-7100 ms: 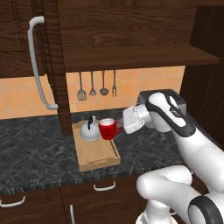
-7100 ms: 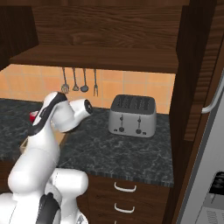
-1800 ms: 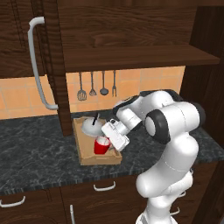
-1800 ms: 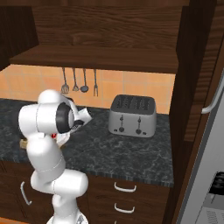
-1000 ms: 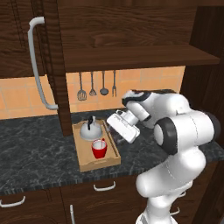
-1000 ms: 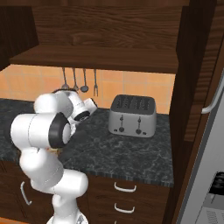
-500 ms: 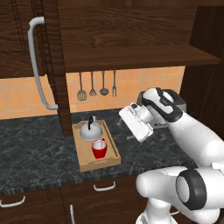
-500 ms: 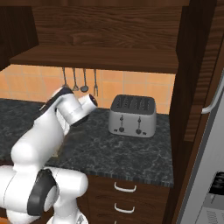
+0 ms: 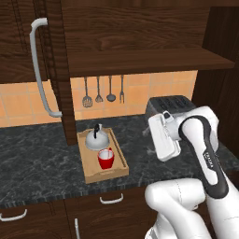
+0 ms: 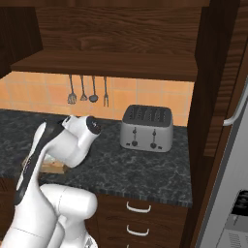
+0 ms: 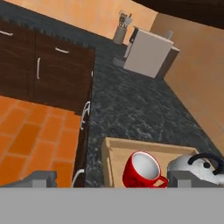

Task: Pick the kettle from the counter and place it on the tray. Then pick the mug from the cabinet and place it on the tray. Then close the cabinet doors.

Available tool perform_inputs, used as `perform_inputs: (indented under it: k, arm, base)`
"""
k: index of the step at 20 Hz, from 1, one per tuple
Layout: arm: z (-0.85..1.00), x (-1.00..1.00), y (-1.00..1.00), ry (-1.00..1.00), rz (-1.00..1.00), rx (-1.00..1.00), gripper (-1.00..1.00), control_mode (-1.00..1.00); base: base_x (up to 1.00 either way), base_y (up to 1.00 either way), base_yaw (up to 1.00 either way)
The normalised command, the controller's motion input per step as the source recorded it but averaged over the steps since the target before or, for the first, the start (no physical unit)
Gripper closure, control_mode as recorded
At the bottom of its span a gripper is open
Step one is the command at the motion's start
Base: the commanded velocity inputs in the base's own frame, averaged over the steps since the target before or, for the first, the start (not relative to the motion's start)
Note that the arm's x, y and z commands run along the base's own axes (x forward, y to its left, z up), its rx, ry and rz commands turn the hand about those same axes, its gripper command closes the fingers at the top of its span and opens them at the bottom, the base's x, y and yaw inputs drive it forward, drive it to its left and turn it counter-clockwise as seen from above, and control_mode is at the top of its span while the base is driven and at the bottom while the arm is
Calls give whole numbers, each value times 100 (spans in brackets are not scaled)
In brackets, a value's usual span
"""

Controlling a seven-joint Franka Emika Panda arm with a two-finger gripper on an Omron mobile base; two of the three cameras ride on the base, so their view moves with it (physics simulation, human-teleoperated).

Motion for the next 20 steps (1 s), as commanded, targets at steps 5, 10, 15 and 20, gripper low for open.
perform_inputs:
  k: [5,10,15,20]
  arm:
    - [3,-4,-14,0,-6,2,-100,-100]
    - [37,-22,-48,-3,-38,15,-100,-100]
    - [17,-33,-42,0,-44,9,-100,-100]
    - [-11,-28,-35,-1,-25,7,-100,-100]
  base:
    - [0,0,0]
    - [0,0,0]
    - [0,0,0]
    - [0,0,0]
